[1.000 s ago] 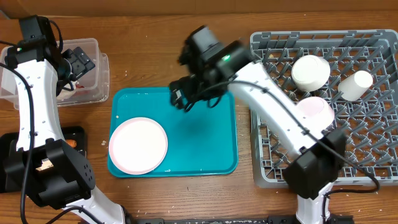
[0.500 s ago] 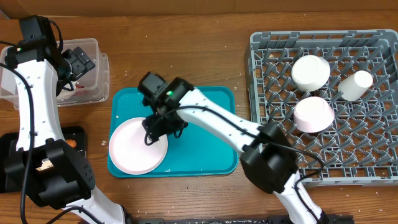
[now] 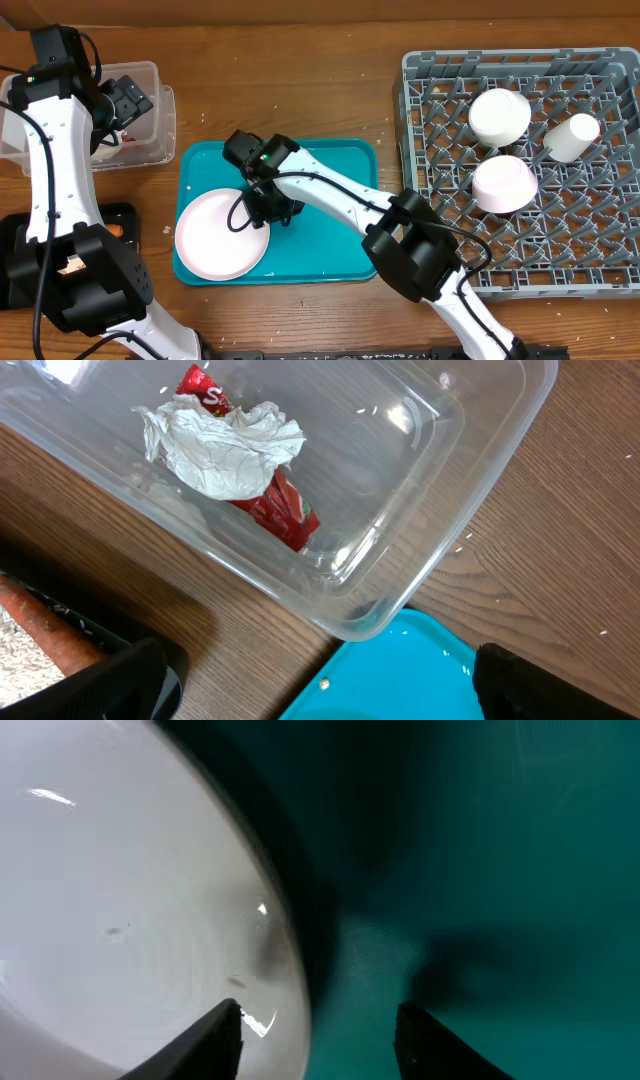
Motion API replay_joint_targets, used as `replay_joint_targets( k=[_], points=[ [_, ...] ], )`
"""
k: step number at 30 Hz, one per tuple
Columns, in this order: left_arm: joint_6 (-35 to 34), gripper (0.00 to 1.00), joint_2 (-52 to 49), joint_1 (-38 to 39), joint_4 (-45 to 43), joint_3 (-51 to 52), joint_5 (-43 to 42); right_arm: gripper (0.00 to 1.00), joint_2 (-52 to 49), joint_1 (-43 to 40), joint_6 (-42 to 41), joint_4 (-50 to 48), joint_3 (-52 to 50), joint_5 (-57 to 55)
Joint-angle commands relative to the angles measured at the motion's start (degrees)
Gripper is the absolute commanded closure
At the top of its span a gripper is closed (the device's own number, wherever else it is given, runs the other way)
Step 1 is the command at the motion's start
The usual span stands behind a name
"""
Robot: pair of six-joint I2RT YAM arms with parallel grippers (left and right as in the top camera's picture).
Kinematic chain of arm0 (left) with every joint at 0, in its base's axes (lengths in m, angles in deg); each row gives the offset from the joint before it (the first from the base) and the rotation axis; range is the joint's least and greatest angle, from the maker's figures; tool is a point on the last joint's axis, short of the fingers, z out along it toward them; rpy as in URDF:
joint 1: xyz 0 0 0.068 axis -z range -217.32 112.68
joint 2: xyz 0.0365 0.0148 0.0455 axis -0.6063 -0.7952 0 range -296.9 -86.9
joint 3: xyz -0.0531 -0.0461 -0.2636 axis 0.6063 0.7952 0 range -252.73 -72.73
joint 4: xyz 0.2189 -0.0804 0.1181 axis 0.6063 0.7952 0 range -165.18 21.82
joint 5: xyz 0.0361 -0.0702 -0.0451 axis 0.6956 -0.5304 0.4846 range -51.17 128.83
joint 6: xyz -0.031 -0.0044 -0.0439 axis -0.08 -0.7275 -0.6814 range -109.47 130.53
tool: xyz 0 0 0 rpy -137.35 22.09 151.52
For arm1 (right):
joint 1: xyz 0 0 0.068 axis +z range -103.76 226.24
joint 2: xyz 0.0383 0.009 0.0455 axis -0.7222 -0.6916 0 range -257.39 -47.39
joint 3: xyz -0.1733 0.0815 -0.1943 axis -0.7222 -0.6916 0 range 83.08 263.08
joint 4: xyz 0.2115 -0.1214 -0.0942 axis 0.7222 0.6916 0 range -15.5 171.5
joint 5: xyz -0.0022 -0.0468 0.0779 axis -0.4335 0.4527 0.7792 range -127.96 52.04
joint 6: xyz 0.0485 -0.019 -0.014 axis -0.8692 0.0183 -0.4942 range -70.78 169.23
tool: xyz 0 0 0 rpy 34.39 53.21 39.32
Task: Sort waste into correct bins and load items into the dishwasher
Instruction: 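Close the right gripper on the white plate's rim, then lift the white plate and carry it right over the rack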
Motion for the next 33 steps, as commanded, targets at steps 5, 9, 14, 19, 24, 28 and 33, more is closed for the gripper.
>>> replay_joint_targets(
  k=[5,9,14,19,24,28,33],
  points=[
    [0.6,0.0,0.7,0.1,-0.2,-1.4,1.0,0.62,-2.7,0.0,-2.8,0.6,-0.5,-3.7],
    [0.7,0.0,0.7,0.1,-0.2,-1.4,1.0,0.75,-2.7,-0.5,-4.1,2.0,-0.3,-6.8],
    [0.7,0.0,0.7,0.1,-0.2,-1.4,1.0,0.96,-2.1,-2.6,-5.5,4.2,0.0,-6.8],
    [0.7,0.0,0.7,0.1,-0.2,-1.4,1.0,0.96,-0.5,-6.0,-5.5,6.3,1.5,-6.8],
    [0.7,0.0,0.7,0.1,-0.2,-1.4,1.0,0.96,3.3,-10.6,-5.6,12.7,4.8,-10.9],
    [0.6,0.0,0.7,0.1,-0.2,-1.4,1.0,0.96,8.8,-15.5,-7.2,19.0,7.5,-20.8],
    [0.7,0.0,0.7,0.1,-0.2,-1.4,1.0,0.96,18.9,-23.6,-6.7,22.1,8.0,-28.5]
  ],
)
